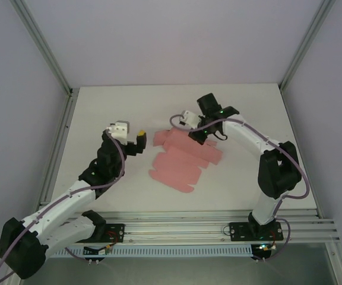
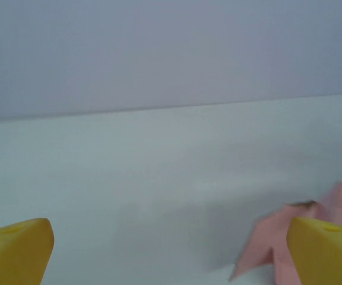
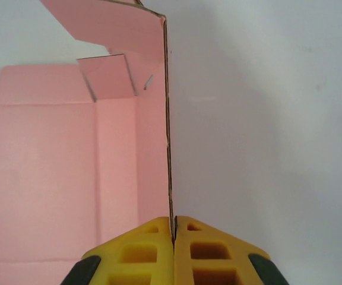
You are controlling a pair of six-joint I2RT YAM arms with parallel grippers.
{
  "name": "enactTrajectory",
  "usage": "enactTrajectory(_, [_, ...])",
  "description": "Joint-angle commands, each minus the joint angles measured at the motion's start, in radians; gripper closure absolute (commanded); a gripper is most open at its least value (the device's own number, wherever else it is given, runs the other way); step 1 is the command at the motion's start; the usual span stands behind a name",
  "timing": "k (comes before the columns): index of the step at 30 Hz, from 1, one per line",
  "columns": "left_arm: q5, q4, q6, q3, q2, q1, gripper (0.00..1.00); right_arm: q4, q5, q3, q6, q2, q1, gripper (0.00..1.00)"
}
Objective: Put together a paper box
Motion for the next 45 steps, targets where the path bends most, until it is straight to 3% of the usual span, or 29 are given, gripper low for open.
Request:
enactTrajectory(1, [-0.066,-0.125,-0.191,0.019,0.035,0.065,0.0,0.148,0.124,-0.032,-0.174,-0.036,0.042,1.0])
enactTrajectory(4, [-0.058,-0.177,-0.264,0.053,0.097,0.132,0.0,0.319,0.211,-0.145,-0.324,-0.072,0.078,1.0])
enactTrajectory(7, [-0.032,-0.192,-0.286,0.069,0.147,0.173,0.0,0.53,0.211,-0.266,-0.402,-0.117,0.098,1.0])
enactTrajectory(11, [0.008,-0.16,-0.299,0.068,0.184,0.208,0.0,0.56,0.198,-0.274,-0.426,-0.118,0.102,1.0])
enactTrajectory(17, [0.043,-0.2,-0.33,0.124,0.282,0.279,0.0,0.744,0.215,-0.315,-0.507,-0.096,0.105,1.0])
enactTrajectory(21, [0.101,-0.176,-0.323,0.151,0.37,0.315,0.0,0.679,0.159,-0.279,-0.523,-0.081,0.104,1.0])
enactTrajectory(24, [0.136,-0.169,-0.32,0.183,0.45,0.322,0.0,0.795,0.164,-0.335,-0.566,-0.044,0.111,1.0])
enactTrajectory(30, [0.314,-0.095,-0.311,0.212,0.565,0.324,0.01,0.947,0.236,-0.417,-0.525,-0.007,0.133,1.0])
enactTrajectory(34, [0.493,0.005,-0.271,0.176,0.583,0.322,0.05,1.016,0.259,-0.47,-0.474,-0.011,0.152,1.0])
enactTrajectory(40, [0.542,0.007,-0.247,0.179,0.618,0.304,0.22,1.144,0.348,-0.551,-0.486,0.028,0.183,1.0])
enactTrajectory(45, [0.581,0.042,-0.228,0.158,0.627,0.278,0.3,1.215,0.387,-0.612,-0.447,0.007,0.201,1.0])
